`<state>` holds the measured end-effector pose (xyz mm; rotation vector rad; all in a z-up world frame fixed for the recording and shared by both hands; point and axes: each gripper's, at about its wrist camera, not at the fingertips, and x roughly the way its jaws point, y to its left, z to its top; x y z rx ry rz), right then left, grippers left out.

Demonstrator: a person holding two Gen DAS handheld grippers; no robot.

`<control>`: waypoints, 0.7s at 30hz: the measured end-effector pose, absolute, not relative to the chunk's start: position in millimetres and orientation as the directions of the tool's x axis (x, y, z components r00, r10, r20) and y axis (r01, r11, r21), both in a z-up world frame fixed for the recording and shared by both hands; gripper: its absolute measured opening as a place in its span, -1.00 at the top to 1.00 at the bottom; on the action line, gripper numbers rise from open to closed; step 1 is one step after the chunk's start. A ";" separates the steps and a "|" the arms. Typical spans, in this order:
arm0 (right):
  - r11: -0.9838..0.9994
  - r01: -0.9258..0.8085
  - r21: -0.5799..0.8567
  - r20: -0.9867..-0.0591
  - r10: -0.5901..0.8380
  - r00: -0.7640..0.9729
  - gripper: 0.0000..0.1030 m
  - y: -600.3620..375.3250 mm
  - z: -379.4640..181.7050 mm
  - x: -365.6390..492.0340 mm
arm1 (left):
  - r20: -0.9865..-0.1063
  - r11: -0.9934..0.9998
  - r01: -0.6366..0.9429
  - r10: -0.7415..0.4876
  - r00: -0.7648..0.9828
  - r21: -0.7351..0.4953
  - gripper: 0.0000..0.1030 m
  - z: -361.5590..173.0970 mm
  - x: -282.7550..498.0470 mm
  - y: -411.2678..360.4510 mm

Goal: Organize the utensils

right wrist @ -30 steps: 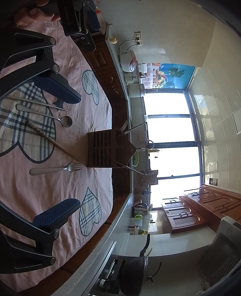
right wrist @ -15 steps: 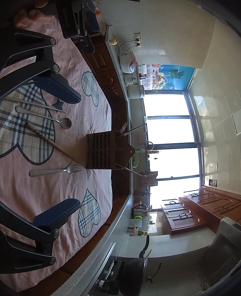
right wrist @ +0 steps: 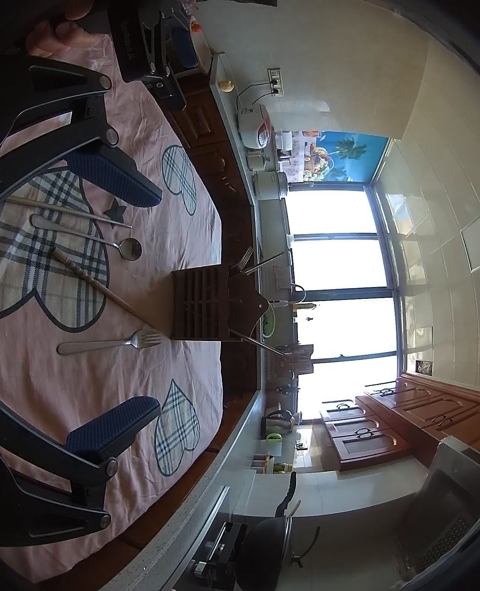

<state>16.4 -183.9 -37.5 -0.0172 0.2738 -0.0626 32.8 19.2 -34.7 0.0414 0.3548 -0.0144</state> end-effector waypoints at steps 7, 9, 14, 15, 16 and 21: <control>0.998 0.053 -0.025 -0.269 -0.058 0.961 -1.00 -184.4 -36.3 17.0 | -0.351 0.999 0.019 -0.007 0.936 0.032 -0.99 -34.4 33.4 19.9; 0.998 0.051 -0.023 -0.267 -0.056 0.962 -1.00 -184.4 -35.5 16.9 | -0.348 0.999 0.014 -0.001 0.937 0.035 -0.99 -34.3 33.3 19.3; 0.999 0.047 -0.021 -0.264 -0.051 0.963 -1.00 -184.2 -33.7 16.4 | -0.346 0.999 0.015 -0.001 0.938 0.039 -0.99 -34.3 32.8 17.1; 0.999 0.046 -0.021 -0.264 -0.050 0.963 -1.00 -184.1 -33.5 16.5 | -0.345 0.999 0.017 -0.001 0.938 0.041 -0.99 -34.1 33.0 16.7; 0.999 0.046 -0.022 -0.264 -0.050 0.963 -1.00 -183.8 -33.3 16.6 | -0.345 0.999 0.017 -0.002 0.938 0.041 -0.99 -34.1 33.1 16.3; 0.999 0.040 -0.023 -0.264 -0.045 0.964 -1.00 -183.5 -31.6 17.4 | -0.345 0.999 0.017 -0.002 0.939 0.041 -0.99 -33.9 31.7 14.2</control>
